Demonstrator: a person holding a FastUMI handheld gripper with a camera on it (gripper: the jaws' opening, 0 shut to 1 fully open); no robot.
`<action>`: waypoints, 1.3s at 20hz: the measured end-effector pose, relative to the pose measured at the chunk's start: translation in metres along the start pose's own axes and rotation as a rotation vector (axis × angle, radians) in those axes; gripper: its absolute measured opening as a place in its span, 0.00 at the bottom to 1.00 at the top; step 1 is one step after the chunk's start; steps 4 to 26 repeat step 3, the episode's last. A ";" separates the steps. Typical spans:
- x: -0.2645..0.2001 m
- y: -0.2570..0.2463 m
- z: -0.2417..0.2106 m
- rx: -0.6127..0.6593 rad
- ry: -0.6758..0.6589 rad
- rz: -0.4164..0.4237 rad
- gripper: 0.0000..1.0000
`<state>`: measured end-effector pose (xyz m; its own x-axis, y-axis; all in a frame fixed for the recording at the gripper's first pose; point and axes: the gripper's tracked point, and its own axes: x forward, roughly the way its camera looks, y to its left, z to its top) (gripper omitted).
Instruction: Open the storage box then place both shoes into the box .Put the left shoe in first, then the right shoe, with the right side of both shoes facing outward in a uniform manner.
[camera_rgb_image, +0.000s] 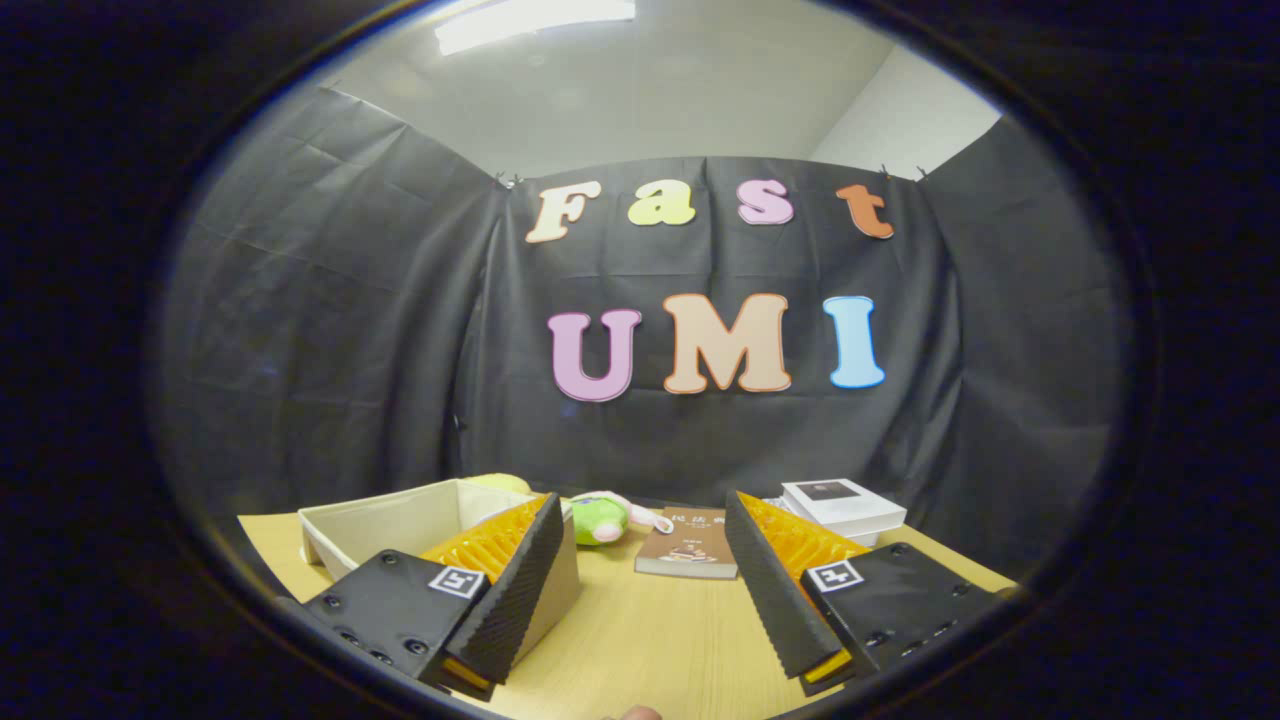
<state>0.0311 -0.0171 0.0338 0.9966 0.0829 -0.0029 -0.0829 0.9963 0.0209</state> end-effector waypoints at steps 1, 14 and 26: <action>-0.006 -0.001 -0.007 -0.011 -0.005 0.012 1.00; -0.020 0.001 -0.018 -0.012 -0.021 0.046 1.00; -0.020 0.001 -0.018 -0.012 -0.021 0.046 1.00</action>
